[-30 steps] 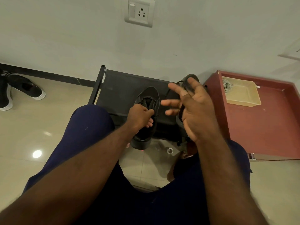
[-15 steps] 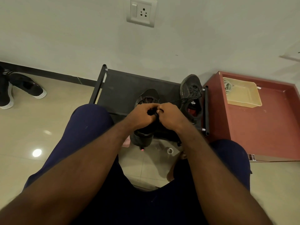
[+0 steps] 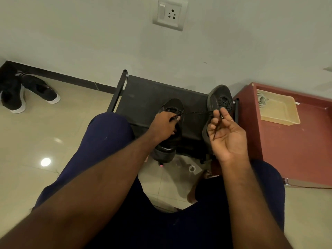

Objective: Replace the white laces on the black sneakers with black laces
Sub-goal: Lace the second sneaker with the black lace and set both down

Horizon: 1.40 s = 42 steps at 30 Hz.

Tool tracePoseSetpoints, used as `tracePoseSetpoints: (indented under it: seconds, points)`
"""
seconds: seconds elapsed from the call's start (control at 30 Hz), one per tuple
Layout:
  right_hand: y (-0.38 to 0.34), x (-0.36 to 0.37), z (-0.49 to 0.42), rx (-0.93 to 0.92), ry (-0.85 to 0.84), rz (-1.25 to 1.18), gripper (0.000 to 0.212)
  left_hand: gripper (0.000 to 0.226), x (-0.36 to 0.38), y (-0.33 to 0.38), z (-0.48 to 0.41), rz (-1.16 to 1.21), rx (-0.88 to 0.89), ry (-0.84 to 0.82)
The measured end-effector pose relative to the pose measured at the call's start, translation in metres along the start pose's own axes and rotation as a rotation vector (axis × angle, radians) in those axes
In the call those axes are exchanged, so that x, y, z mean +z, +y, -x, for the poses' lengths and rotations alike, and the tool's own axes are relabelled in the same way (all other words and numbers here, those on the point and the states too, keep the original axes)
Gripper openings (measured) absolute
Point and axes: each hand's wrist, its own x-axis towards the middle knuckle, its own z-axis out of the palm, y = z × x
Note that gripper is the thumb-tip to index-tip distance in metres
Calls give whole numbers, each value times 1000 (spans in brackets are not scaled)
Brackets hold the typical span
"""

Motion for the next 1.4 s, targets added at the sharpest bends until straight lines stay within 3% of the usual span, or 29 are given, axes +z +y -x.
tracePoseSetpoints:
  seconds: [0.1,0.2,0.3,0.4,0.5,0.57,0.63,0.73,0.93,1.17,1.23,1.4]
  points:
    - [-7,7,9,-68,-123,-55,44,25,2,-1,-1,-46,3,10]
    - [-6,19,7,-237,-165,208,34,24,3,0,2,-92,52,31]
    - [2,19,-10,-585,76,775,18,57,-4,1,5,-182,187,4]
    - [13,-2,-28,-764,296,1168,29,80,-13,7,7,-156,295,8]
    - [29,-27,-34,-663,269,1298,24,82,-16,5,4,-247,269,139]
    - [46,-35,-35,-563,204,1350,20,83,-16,-4,-2,-357,75,99]
    - [62,-34,-33,-530,100,1416,21,62,-13,-16,-4,-404,-101,43]
    - [74,-28,-36,-527,56,1518,22,31,-9,-23,1,-464,-129,67]
    - [62,-13,-60,-538,-60,1648,18,36,1,-32,16,-511,-50,136]
    - [60,24,-81,-584,-94,1948,30,61,0,-31,20,-493,-97,27]
    - [61,35,-83,-560,-135,1899,30,61,-3,-28,18,-470,-117,-13]
    - [75,39,-88,-304,-106,1383,21,68,-9,-25,15,-385,-156,-99]
